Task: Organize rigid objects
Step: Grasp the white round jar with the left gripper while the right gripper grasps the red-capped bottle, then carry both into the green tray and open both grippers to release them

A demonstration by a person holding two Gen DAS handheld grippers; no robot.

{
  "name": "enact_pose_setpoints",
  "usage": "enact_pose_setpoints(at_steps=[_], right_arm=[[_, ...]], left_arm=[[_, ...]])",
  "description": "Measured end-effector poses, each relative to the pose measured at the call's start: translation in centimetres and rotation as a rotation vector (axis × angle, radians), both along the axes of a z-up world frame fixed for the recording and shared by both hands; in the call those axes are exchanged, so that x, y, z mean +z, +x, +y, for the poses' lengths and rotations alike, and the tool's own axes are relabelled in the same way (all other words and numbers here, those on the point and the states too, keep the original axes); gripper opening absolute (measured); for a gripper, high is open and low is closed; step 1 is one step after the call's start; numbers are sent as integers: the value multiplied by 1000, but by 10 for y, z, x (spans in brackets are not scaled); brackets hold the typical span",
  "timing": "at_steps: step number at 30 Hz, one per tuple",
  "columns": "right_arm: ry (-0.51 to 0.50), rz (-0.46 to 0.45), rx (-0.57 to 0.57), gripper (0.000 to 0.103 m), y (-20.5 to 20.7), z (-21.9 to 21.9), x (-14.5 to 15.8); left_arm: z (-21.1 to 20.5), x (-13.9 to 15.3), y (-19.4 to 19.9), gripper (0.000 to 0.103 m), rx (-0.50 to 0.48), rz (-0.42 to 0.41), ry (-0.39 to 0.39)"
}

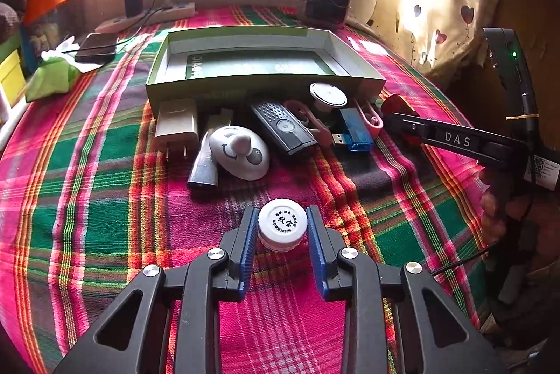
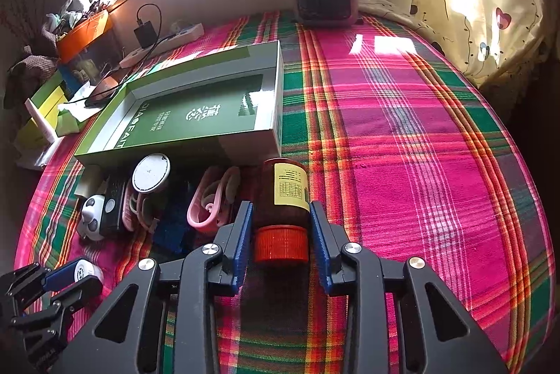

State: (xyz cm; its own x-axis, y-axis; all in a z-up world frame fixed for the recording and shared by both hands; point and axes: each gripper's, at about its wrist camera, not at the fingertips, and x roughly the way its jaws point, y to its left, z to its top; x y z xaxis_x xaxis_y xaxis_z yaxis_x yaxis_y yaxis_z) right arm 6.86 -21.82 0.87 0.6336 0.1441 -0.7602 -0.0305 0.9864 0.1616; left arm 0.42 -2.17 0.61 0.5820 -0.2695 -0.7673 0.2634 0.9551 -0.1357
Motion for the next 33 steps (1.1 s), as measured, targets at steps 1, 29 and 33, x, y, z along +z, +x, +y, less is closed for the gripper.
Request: enact_pose_setpoints(at_steps=[1, 29, 33], right_arm=[[-1, 0, 0, 33, 0, 0, 0], [-1, -79, 63, 33, 28, 7, 54], [2, -68, 73, 33, 46, 9, 53]], left_arm=[[0, 0, 0, 27, 0, 0, 1], [30, 55, 82, 27, 51, -72, -19], [34, 58, 108, 27, 68, -76, -15]])
